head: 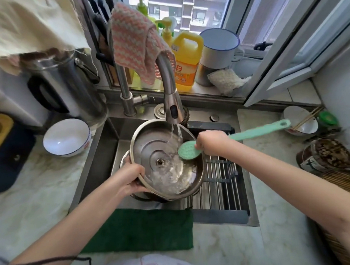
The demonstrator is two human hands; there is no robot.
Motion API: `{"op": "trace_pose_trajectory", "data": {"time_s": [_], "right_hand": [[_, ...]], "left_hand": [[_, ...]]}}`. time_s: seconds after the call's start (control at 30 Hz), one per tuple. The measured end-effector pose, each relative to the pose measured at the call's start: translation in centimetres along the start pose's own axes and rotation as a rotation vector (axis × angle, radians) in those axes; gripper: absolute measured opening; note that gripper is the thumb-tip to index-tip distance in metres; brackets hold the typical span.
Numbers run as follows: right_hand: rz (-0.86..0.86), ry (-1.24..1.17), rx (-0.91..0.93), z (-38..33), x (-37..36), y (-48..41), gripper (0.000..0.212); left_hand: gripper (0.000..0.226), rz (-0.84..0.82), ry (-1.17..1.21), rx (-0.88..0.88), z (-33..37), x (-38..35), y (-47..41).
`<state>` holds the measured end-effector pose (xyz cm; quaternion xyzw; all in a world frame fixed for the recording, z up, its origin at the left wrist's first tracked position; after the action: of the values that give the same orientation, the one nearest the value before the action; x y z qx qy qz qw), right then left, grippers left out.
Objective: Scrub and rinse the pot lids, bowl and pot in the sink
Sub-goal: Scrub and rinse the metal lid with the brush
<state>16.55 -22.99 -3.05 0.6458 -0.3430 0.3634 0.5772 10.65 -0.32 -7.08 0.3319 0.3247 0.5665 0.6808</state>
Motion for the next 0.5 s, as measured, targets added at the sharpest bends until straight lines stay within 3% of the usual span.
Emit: {"op": "trace_pose_trajectory", "data": {"time_s": [0.13, 0.27, 0.33, 0.43, 0.5], "right_hand": [[-0.364, -0.352, 0.048, -1.3, -5.6, 1.7, 0.024], [-0.449, -0.586, 0.076, -3.2, -6.7, 3.6, 0.023], [-0.402, -0.526, 0.061, -2.9, -6.2, 3.4, 0.024], [-0.135, -0.136, -0.034, -0.6, -3.1, 1.8, 0.025], [-0.013, -0.011, -0.099, 0.4, -1.4, 1.5, 0.025]], "left_hand": [[0.071, 0.041, 0.070, -0.018, 0.3, 0.2, 0.1], [0.068, 0.040, 0.140, -0.009, -0.6, 0.2, -0.1], [0.067, 0.045, 0.159, -0.040, -0.7, 0.2, -0.2], [0.074, 0.052, 0.071, -0.114, -0.3, 0.0, 0.1], [0.078, 0.046, 0.014, -0.154, 0.1, -0.2, 0.3]]}}
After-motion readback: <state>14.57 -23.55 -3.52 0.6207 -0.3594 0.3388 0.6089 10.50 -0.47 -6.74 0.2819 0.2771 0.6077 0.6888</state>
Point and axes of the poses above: each hand's wrist, its own y-axis away from the middle knuckle, its own x-axis out of the back of the hand, z = x × y, the point moved 10 cm from there along -y, towards the middle knuckle, and after that the axes turned 7 degrees about -y, right-handed, at the moved point
